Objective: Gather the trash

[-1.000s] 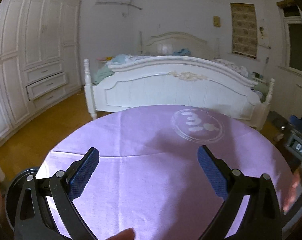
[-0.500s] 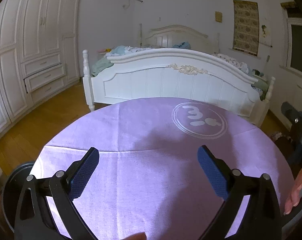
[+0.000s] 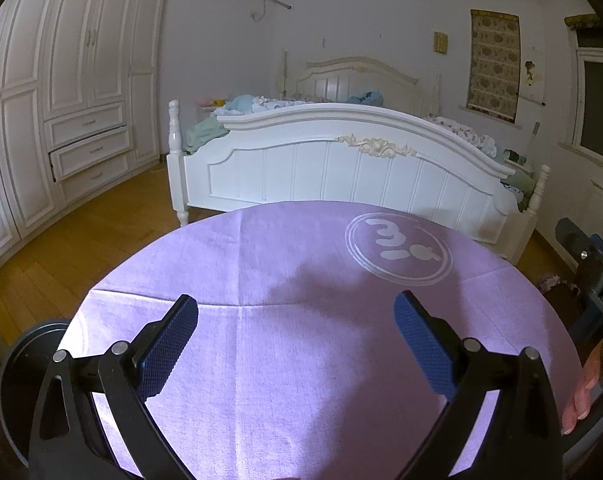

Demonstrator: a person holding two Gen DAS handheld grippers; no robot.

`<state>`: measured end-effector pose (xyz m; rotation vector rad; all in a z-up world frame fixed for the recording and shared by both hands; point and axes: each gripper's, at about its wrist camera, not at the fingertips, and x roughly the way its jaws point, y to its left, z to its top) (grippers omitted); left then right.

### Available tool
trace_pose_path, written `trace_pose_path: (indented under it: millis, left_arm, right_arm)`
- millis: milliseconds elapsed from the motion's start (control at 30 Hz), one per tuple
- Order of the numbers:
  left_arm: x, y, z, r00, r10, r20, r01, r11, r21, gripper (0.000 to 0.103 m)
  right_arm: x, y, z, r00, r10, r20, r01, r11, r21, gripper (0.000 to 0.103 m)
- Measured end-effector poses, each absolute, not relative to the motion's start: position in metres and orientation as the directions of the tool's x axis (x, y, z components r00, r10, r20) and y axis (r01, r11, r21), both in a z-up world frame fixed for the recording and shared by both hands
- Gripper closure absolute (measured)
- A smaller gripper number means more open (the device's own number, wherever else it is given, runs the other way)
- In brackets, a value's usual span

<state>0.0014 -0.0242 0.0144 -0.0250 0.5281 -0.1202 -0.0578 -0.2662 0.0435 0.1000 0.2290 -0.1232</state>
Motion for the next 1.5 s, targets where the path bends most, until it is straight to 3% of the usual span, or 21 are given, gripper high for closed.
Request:
trace_pose_path:
  millis: [1500]
  left_arm:
    - [0.0006, -0.0193, 0.0164, 0.865, -0.116, -0.489, 0.109, 0.993, -0.043, 0.005]
  right_arm:
    - [-0.05, -0.2744, 0.0449, 0.967, -0.102, -0.234, 0.125, 0.989, 0.083, 0.005]
